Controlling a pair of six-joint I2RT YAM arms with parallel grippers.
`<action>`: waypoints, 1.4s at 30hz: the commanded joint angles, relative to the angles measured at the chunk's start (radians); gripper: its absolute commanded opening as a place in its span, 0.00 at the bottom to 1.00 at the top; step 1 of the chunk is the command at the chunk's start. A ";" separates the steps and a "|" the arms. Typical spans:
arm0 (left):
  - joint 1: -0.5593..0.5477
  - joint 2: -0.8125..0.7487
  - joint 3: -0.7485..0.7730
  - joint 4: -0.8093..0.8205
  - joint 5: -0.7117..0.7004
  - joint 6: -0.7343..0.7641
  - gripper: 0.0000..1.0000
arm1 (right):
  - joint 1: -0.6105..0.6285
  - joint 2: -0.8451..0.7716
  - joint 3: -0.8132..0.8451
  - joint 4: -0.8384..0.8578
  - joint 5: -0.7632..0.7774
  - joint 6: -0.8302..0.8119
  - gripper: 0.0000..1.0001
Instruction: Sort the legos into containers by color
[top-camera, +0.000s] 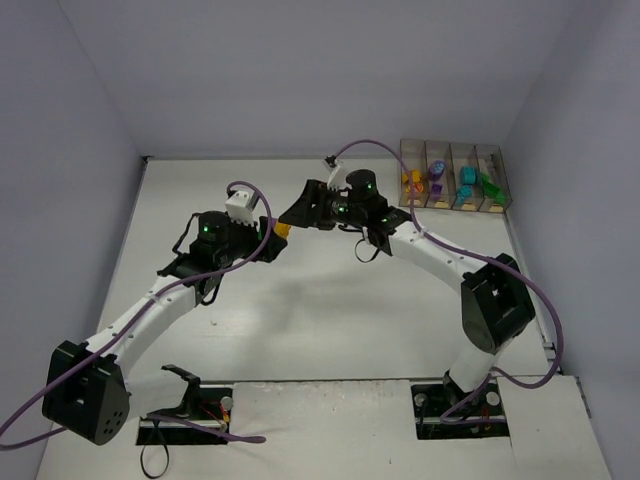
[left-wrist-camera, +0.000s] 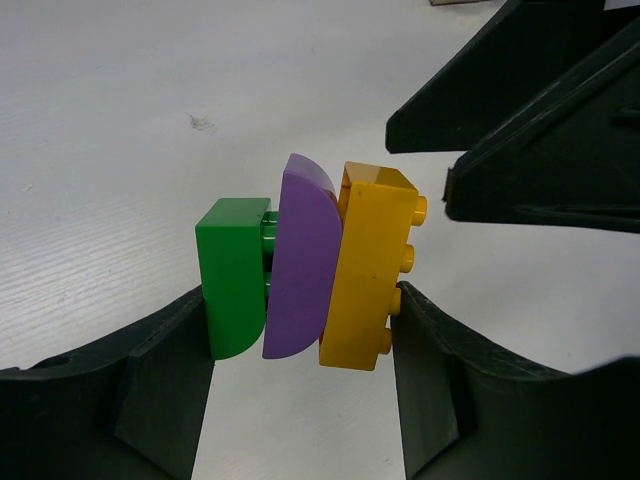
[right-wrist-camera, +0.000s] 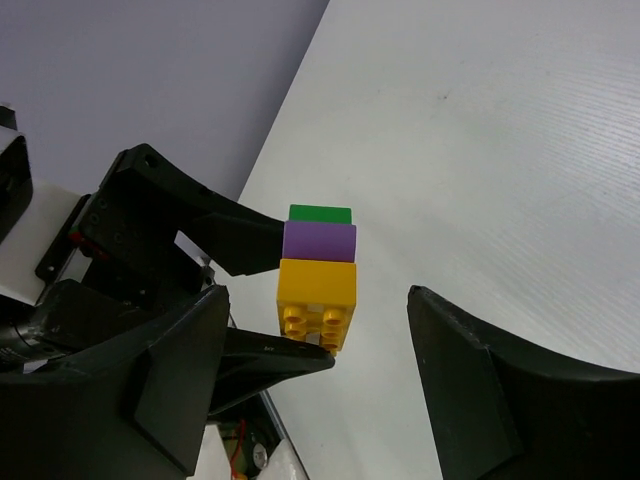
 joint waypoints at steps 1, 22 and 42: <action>-0.005 -0.032 0.068 0.087 0.004 -0.007 0.29 | 0.016 -0.007 0.014 0.072 -0.020 -0.001 0.68; -0.004 -0.022 0.063 0.090 0.003 -0.022 0.35 | 0.041 0.030 0.017 0.059 -0.032 -0.026 0.13; 0.140 -0.027 0.111 0.093 0.355 -0.004 0.76 | -0.185 0.013 0.044 -0.037 -0.395 -0.299 0.00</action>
